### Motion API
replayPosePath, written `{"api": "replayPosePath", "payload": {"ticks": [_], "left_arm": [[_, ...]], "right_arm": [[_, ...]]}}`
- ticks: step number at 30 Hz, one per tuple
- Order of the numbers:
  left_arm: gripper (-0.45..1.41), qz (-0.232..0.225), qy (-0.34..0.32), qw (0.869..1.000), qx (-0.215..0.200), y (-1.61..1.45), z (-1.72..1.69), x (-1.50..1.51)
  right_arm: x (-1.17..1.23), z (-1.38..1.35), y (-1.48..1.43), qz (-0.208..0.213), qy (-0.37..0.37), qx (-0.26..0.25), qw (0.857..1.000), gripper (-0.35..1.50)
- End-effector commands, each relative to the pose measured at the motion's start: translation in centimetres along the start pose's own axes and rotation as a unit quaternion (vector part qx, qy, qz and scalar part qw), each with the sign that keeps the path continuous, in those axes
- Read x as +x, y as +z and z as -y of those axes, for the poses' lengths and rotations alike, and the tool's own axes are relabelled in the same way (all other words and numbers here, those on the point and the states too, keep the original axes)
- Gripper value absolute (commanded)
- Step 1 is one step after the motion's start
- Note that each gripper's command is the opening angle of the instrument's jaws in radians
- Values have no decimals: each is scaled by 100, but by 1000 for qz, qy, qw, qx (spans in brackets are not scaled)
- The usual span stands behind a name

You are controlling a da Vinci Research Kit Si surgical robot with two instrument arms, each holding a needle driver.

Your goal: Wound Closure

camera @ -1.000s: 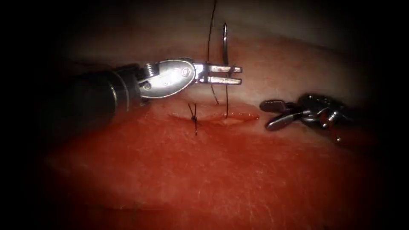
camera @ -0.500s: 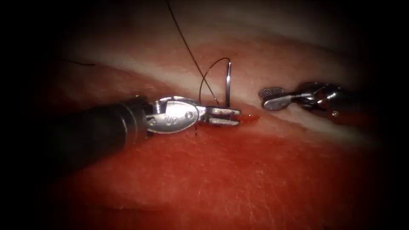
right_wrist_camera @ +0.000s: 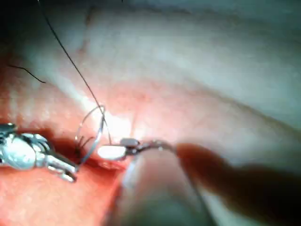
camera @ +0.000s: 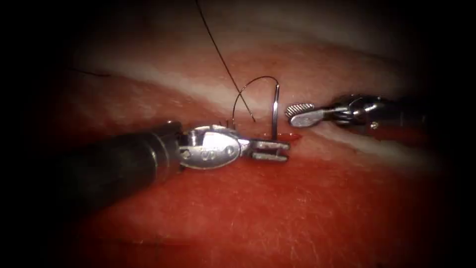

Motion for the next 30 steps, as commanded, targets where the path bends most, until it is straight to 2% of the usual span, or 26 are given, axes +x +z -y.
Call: {"api": "replayPosePath", "payload": {"ticks": [1,9,16,20,23,25,27,30], "left_arm": [[-45,-1,3,1000,0,4,2,-5],[-45,0,9,1000,-4,5,1,-6],[-45,1,9,1000,-5,6,0,-4],[-45,2,9,1000,-7,7,-1,-1],[-45,3,9,1000,-9,7,-1,-1],[-45,3,9,1000,-9,7,-1,-1],[-45,3,9,1000,-9,7,-1,-1],[-45,4,9,1000,-8,7,-1,-1]], "right_arm": [[1,-3,17,-4,1,4,1000,57],[-6,4,29,-4,35,19,999,59],[-11,5,36,-4,36,22,999,59],[-10,3,43,-6,35,21,999,51],[-10,3,46,-7,35,21,999,37],[-11,4,47,-7,41,22,999,19],[-14,4,47,2,87,27,996,-35],[-18,2,48,18,88,26,996,-35]]}}
